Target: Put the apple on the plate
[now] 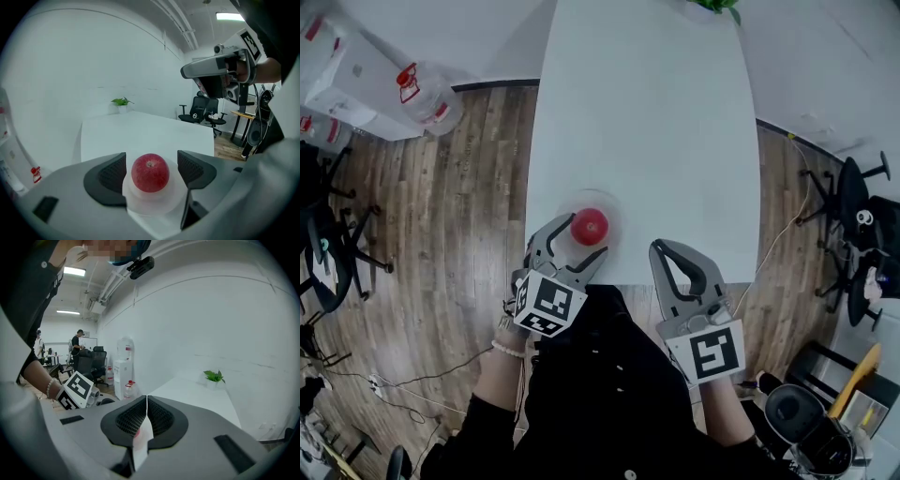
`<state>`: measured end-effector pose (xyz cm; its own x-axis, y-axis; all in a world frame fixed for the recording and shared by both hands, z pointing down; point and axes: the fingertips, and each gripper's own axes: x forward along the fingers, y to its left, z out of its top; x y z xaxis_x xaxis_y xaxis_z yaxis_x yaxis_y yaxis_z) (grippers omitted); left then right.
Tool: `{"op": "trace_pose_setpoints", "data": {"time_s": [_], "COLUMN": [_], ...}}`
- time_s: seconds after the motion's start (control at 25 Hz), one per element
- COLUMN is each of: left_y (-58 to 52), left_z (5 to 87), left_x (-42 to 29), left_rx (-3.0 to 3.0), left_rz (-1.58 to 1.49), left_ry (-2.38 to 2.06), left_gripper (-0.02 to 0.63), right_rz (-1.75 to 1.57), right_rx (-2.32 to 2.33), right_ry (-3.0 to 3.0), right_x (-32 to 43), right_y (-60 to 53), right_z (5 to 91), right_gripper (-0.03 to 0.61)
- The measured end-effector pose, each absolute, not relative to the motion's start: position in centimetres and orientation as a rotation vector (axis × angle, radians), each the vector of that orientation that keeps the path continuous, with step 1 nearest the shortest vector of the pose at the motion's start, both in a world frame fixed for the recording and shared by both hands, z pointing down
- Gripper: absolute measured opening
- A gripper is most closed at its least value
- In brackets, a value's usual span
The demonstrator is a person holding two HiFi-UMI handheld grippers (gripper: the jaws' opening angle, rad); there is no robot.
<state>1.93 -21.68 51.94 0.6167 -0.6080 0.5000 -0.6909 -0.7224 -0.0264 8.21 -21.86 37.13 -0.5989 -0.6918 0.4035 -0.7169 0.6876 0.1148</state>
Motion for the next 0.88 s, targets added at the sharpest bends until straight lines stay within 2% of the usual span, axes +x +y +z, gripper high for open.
{"op": "trace_pose_setpoints", "data": {"time_s": [0.12, 0.24, 0.44, 0.56, 0.88], "left_y": [-21.9, -22.3, -23.8, -24.3, -24.2], "left_z": [50.3, 48.3, 42.5, 40.2, 35.8], "left_x": [0.9, -0.2, -0.8, -1.4, -2.0], "left_rx": [2.63, 2.625, 2.716, 2.738, 2.764], "left_rz": [0.668, 0.651, 0.581, 0.566, 0.599], "left_ry": [-1.148, -1.233, -1.33, -1.391, -1.479], "left_gripper": [0.331, 0.2, 0.086, 0.048, 0.031], "right_rz": [0.054, 0.031, 0.013, -0.008, -0.054], "right_rx": [1.102, 1.11, 1.126, 1.136, 1.141], "right_ry": [-2.498, -2.513, -2.514, -2.521, -2.538], "right_x": [8.1, 8.3, 9.0, 9.3, 10.0], "right_y": [-22.3, -22.5, -22.5, -22.8, -22.9], "right_z": [36.2, 35.5, 34.5, 33.9, 32.3], "right_gripper": [0.043, 0.043, 0.043, 0.043, 0.043]}}
